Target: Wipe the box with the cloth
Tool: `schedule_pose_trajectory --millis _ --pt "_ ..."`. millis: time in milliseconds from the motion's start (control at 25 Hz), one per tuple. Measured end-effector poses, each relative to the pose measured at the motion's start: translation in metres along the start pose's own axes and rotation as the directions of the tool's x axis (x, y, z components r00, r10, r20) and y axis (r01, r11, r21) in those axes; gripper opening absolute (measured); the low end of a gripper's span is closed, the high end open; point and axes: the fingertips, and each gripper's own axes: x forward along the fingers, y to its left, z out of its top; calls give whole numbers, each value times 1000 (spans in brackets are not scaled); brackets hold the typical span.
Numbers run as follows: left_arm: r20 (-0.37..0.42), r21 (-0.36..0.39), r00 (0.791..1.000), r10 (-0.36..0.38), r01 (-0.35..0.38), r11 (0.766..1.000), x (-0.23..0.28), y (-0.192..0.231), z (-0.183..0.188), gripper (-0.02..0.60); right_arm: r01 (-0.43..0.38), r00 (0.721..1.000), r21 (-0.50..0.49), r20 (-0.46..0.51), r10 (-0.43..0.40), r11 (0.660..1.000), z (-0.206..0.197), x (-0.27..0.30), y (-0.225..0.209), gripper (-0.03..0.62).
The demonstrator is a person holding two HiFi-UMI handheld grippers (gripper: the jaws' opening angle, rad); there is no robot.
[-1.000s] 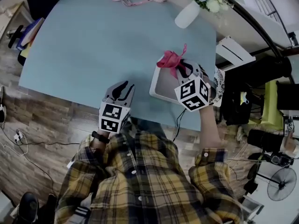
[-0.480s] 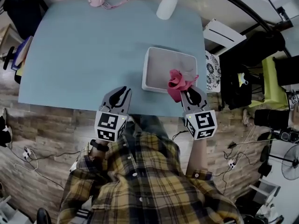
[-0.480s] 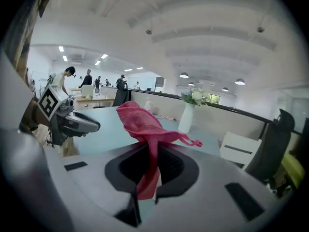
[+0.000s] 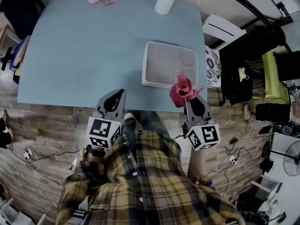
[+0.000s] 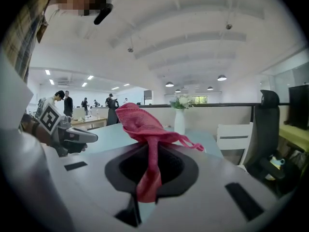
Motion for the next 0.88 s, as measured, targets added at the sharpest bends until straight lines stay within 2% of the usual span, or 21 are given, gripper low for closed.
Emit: schedule_pose_trajectory --millis 440,880 --pt "-9 33 1000 18 -18 999 -13 4 -5 -9 45 999 61 27 -46 997 -10 -4 13 41" --pt "-1 53 998 64 -64 997 -25 16 -3 -9 26 999 -4 45 -26 1000 -3 6 23 41"
